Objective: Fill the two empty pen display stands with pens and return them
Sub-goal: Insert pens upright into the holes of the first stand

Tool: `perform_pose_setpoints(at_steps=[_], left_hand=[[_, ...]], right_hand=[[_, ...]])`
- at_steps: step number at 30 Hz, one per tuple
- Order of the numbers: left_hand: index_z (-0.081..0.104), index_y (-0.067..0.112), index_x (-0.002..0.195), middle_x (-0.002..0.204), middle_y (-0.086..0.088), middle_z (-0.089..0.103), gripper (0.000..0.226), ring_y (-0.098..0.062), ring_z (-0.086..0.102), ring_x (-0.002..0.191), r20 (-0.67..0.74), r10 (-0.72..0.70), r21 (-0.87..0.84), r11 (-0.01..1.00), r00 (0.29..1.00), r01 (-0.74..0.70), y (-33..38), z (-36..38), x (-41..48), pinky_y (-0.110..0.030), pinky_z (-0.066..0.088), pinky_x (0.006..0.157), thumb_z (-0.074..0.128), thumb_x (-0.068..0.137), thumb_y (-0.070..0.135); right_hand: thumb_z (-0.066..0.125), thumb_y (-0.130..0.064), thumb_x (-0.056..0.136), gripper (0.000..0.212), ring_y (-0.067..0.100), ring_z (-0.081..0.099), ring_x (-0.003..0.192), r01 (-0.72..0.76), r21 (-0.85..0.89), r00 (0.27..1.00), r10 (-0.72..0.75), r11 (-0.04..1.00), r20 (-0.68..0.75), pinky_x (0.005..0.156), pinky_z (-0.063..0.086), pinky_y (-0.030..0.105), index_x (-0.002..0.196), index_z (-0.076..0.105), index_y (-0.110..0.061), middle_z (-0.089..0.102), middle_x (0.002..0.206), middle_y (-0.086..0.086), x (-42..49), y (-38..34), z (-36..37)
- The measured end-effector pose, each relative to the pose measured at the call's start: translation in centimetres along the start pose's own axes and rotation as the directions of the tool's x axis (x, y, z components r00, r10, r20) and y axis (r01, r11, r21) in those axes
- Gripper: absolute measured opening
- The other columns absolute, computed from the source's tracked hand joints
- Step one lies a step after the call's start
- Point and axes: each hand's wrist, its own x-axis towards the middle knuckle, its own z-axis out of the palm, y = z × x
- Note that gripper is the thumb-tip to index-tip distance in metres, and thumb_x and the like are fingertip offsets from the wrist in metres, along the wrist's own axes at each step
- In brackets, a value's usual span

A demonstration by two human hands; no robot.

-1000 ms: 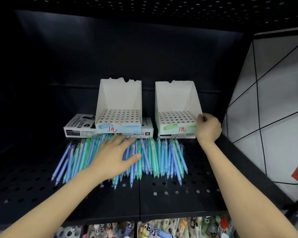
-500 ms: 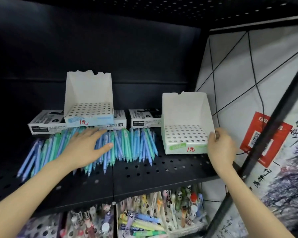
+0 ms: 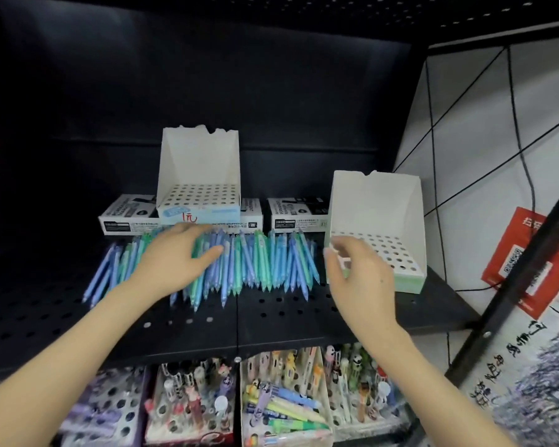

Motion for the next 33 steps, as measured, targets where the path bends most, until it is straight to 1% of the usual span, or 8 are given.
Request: perform_pose_setpoints(at_steps=[3,7,15,21,24,27,30,33], left_hand=[[0.059,0.015,0.124,0.120,-0.012,0.060,0.041,-0.028,0.054,0.110,-0.138,-0.083,-0.036,0.996,0.987,0.079,-0.4,-0.9,-1.2,-0.033,0.041,0.089,0.057,0.089,0.037],[0.065,0.013,0.113,0.086,0.000,0.059,0.032,-0.017,0.054,0.081,-0.113,-0.169,-0.061,0.985,0.979,0.163,-0.6,-1.6,-2.3,-0.027,0.039,0.068,0.057,0.090,0.033],[0.055,0.013,0.128,0.124,-0.010,0.055,0.057,-0.023,0.055,0.109,-0.048,-0.268,0.036,0.962,0.962,0.269,0.5,-0.6,-0.9,-0.030,0.044,0.084,0.060,0.084,0.049],[0.054,0.011,0.121,0.101,-0.006,0.061,0.060,-0.018,0.057,0.092,0.106,-0.332,0.073,0.943,0.938,0.325,0.5,-1.4,0.6,-0.025,0.043,0.073,0.066,0.078,0.052],[0.048,0.018,0.080,0.073,0.007,0.045,0.037,-0.007,0.043,0.063,0.164,-0.400,0.037,0.916,0.902,0.399,0.5,-1.6,1.6,-0.021,0.038,0.058,0.071,0.075,0.047],[0.031,0.022,0.064,0.063,0.010,0.037,0.048,-0.001,0.033,0.055,0.210,-0.432,-0.026,0.894,0.877,0.447,0.7,-1.7,2.2,-0.015,0.032,0.053,0.074,0.075,0.043],[0.043,0.015,0.067,0.064,0.006,0.046,0.040,-0.007,0.047,0.058,0.243,-0.478,-0.094,0.855,0.844,0.511,0.3,-1.6,2.8,-0.021,0.041,0.057,0.076,0.075,0.037],[0.056,-0.002,0.108,0.072,-0.002,0.058,0.048,-0.015,0.058,0.070,0.281,-0.500,-0.244,0.788,0.819,0.565,-0.2,-1.5,2.9,-0.026,0.049,0.069,0.077,0.075,0.027]], right_hand=[[0.059,-0.022,0.090,0.019,0.014,0.061,0.071,0.080,0.102,0.982,-0.096,0.992,0.160,0.068,0.052,0.029,0.101,0.069,-0.009,0.070,0.085,0.001,-0.2,-2.6,2.8],[0.054,-0.040,0.091,0.034,0.011,0.060,0.073,0.110,0.090,0.944,-0.133,0.990,0.303,0.070,0.049,0.026,0.111,0.066,-0.015,0.069,0.085,-0.003,0.4,-5.5,5.9],[0.047,-0.061,0.086,0.054,0.024,0.058,0.100,0.078,-0.144,0.902,-0.009,0.987,0.431,0.074,0.049,0.032,0.106,0.062,-0.012,0.063,0.110,0.006,2.8,-7.1,9.4],[0.047,-0.070,0.080,0.064,0.018,0.062,0.084,0.066,-0.178,0.860,0.034,0.982,0.508,0.063,0.047,0.029,0.104,0.062,-0.013,0.066,0.092,0.001,3.8,-8.1,10.0],[0.051,-0.066,0.081,0.060,0.018,0.062,0.087,0.019,-0.168,0.830,0.078,0.986,0.552,0.066,0.047,0.028,0.108,0.060,-0.013,0.066,0.096,0.001,4.4,-8.3,9.9],[0.057,-0.056,0.084,0.055,0.018,0.064,0.088,-0.081,-0.119,0.801,0.136,0.990,0.583,0.072,0.051,0.030,0.112,0.061,-0.009,0.069,0.099,0.003,5.0,-8.4,9.8],[0.061,-0.043,0.085,0.044,0.019,0.065,0.086,-0.150,-0.108,0.772,0.185,0.983,0.608,0.071,0.051,0.030,0.112,0.061,-0.008,0.069,0.099,0.005,5.6,-8.3,9.9],[0.061,-0.025,0.085,0.037,0.022,0.067,0.085,-0.201,-0.104,0.754,0.221,0.974,0.618,0.066,0.050,0.029,0.117,0.059,-0.007,0.070,0.099,0.008,6.0,-7.9,10.1]])
